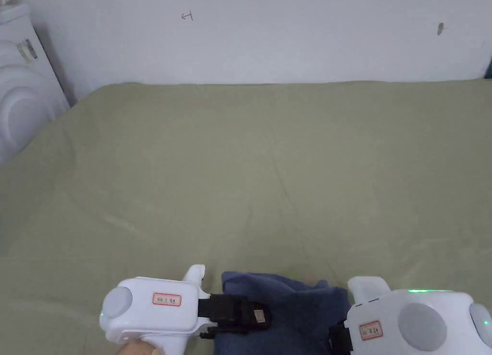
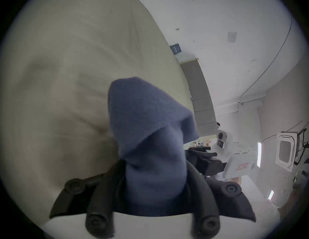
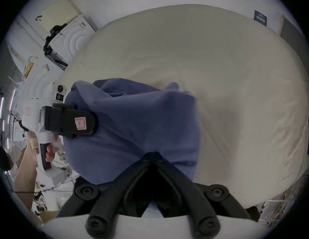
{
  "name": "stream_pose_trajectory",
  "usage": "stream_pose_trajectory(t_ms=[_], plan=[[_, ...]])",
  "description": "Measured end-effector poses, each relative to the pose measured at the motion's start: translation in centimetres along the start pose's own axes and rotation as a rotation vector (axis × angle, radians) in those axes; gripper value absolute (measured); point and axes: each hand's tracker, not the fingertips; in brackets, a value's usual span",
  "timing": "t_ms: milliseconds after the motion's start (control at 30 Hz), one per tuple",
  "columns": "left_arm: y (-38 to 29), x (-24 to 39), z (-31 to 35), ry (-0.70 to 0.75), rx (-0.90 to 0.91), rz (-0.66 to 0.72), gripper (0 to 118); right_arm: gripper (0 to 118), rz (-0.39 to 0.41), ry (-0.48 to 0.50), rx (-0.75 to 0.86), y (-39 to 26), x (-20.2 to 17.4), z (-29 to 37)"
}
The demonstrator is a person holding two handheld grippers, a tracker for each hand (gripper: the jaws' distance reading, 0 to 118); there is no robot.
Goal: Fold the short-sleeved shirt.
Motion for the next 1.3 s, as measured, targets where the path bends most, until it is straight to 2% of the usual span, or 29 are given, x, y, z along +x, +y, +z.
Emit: stream_pose_trajectory(t_ms=[100,200,367,500,633,767,833,867,933,967,1033,1067,1100,1133,1167,1200,1233,1300], plan=[[1.8,-2.1,5.0,0.067,0.021,-0.017,28,0,0.027,0.01,0.009,1.7,-3.3,-1.0],[3.6,-4.0,10.0,0.125,0.039,-0.016,28,0,0.114,-0.019,0.008,3.4,-7.1,-2.6],[6.6,-7.5,18.0,0.224,0.063,0.037,28,0,0.14,0.009,-0.024,5.7,-13.0,-6.1],[7.9,-8.7,23.8,0.31,0.046,0.023,28,0,0.173,0.038,-0.05,6.7,-16.9,-8.3],[8.8,-10.1,29.6,0.407,0.061,0.028,28,0,0.18,0.052,-0.066,7.1,-18.9,-9.7],[8.8,-11.5,33.2,0.513,0.152,0.11,28,0,0.192,0.053,-0.072,7.0,-19.3,-10.3],[8.7,-12.5,34.3,0.486,0.179,0.136,29,0,0.193,0.049,-0.08,6.9,-19.0,-10.6],[8.6,-12.7,34.3,0.507,0.18,0.161,45,0,0.189,0.044,-0.084,6.9,-19.0,-10.7],[8.8,-12.2,33.9,0.694,0.144,0.123,96,0,0.183,0.044,-0.086,6.6,-18.8,-10.7],[9.1,-12.3,34.4,0.752,0.146,0.09,111,0,0.185,0.045,-0.089,6.5,-18.7,-10.6],[9.4,-11.2,35.8,0.82,0.185,0.115,110,0,0.194,0.052,-0.101,6.2,-18.5,-10.2],[9.4,-10.3,36.3,0.854,0.233,0.141,107,0,0.195,0.054,-0.102,6.1,-18.3,-10.0],[9.2,-9.7,37.3,0.839,0.288,0.141,99,0,0.19,0.05,-0.098,6.0,-18.1,-9.7],[8.9,-8.8,37.7,0.797,0.343,0.138,80,0,0.184,0.048,-0.093,6.0,-17.8,-9.5],[8.5,-7.5,37.7,0.778,0.389,0.121,29,0,0.172,0.046,-0.086,6.0,-17.5,-9.1],[8.3,-6.2,36.9,0.781,0.41,0.08,0,0,0.161,0.042,-0.074,5.9,-17.1,-8.6],[8.0,-5.3,36.5,0.846,0.396,0.036,0,0,0.157,0.043,-0.068,5.8,-16.7,-8.1],[7.5,-2.7,33.9,0.799,0.37,-0.019,0,0,0.148,0.041,-0.055,5.7,-15.5,-6.8]])
